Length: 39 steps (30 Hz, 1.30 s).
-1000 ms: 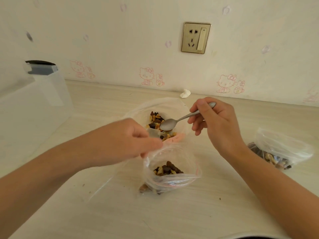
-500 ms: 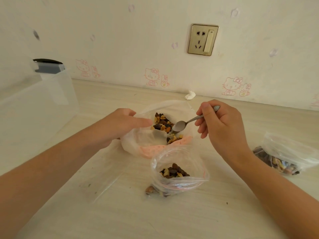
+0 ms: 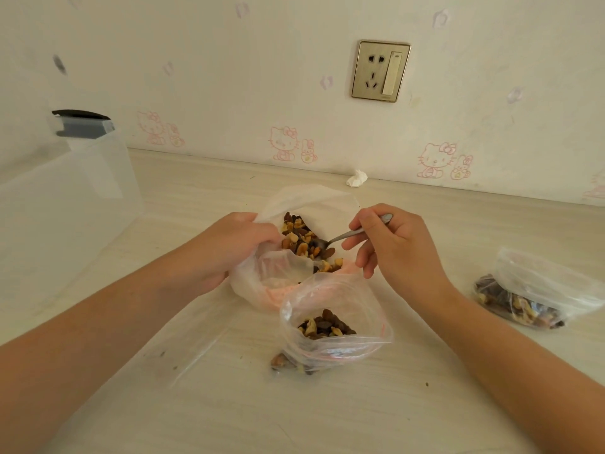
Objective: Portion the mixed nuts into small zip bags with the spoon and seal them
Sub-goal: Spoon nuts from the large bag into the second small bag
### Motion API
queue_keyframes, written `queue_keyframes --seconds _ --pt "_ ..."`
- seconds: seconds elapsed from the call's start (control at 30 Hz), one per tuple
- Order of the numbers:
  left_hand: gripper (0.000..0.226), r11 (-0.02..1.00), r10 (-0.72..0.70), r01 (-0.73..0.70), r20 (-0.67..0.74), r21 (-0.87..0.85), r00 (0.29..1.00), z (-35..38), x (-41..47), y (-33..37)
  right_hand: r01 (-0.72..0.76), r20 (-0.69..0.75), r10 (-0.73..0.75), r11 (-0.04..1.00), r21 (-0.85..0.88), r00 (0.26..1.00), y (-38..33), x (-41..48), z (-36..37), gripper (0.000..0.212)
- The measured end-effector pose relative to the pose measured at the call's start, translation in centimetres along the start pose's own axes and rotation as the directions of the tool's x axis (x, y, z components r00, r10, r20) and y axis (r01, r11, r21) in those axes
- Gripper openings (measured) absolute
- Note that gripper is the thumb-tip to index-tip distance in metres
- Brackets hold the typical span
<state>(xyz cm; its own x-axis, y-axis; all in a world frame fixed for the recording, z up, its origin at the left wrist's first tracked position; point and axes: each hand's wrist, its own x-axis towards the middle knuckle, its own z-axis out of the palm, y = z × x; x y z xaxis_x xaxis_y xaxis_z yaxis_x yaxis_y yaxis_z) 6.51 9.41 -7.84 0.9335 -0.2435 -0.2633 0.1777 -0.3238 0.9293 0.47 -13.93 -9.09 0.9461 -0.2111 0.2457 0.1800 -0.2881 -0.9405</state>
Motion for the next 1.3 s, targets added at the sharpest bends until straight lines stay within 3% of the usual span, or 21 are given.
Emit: queue_keyframes --seconds 0.23,0.47,0.6,0.73,0.83,0.9,1.03,1.1,1.23,1.3 --pt "0.015 0.994 0.018 -0.008 0.087 -0.111 0.996 0.6 -0.4 -0.1 -0.209 -0.019 0.222 0.939 0.274 0.975 0.5 0.1 0.5 0.027" --pt "0.033 1.0 0.021 -0.021 0.02 -0.003 1.0 0.1 -0.6 0.6 -0.283 -0.047 0.327 0.873 0.398 0.944 0.7 0.7 -0.3 0.026" --pt "0.018 0.989 0.062 -0.053 -0.059 0.135 0.996 -0.4 -0.1 0.5 -0.289 -0.048 0.344 0.847 0.446 0.938 0.6 0.9 -0.7 0.026" --pt "0.023 0.957 0.091 -0.06 -0.099 0.283 0.991 -0.9 0.1 0.6 -0.288 -0.039 0.337 0.853 0.434 0.941 0.5 1.0 -0.7 0.025" --pt "0.037 0.896 0.224 -0.145 -0.146 0.42 0.963 -1.2 -0.8 0.9 -0.28 -0.034 0.327 0.853 0.442 0.944 0.5 1.0 -0.8 0.025" --pt "0.047 0.815 0.4 -0.246 -0.201 0.525 0.894 -1.4 -1.9 0.9 -0.274 -0.028 0.32 0.85 0.45 0.947 0.4 0.9 -1.0 0.026" --pt "0.023 0.628 0.629 -0.387 -0.149 0.675 0.763 -1.4 -5.1 1.7 -0.259 -0.016 0.299 0.851 0.457 0.954 0.2 0.6 -1.3 0.026" --pt "0.022 0.635 0.602 -0.425 -0.069 0.645 0.796 -1.1 -6.5 2.1 -0.249 -0.015 0.288 0.85 0.465 0.957 0.0 0.5 -1.5 0.026" --pt "0.051 0.681 0.344 -0.357 0.151 0.639 0.927 -0.3 -7.7 2.3 -0.219 -0.008 0.254 0.847 0.485 0.967 -0.7 0.3 -2.0 0.029" --pt "0.047 0.709 0.245 -0.328 0.219 0.624 0.945 0.1 -7.6 1.9 -0.213 0.005 0.243 0.839 0.5 0.97 -1.1 0.2 -2.1 0.032"
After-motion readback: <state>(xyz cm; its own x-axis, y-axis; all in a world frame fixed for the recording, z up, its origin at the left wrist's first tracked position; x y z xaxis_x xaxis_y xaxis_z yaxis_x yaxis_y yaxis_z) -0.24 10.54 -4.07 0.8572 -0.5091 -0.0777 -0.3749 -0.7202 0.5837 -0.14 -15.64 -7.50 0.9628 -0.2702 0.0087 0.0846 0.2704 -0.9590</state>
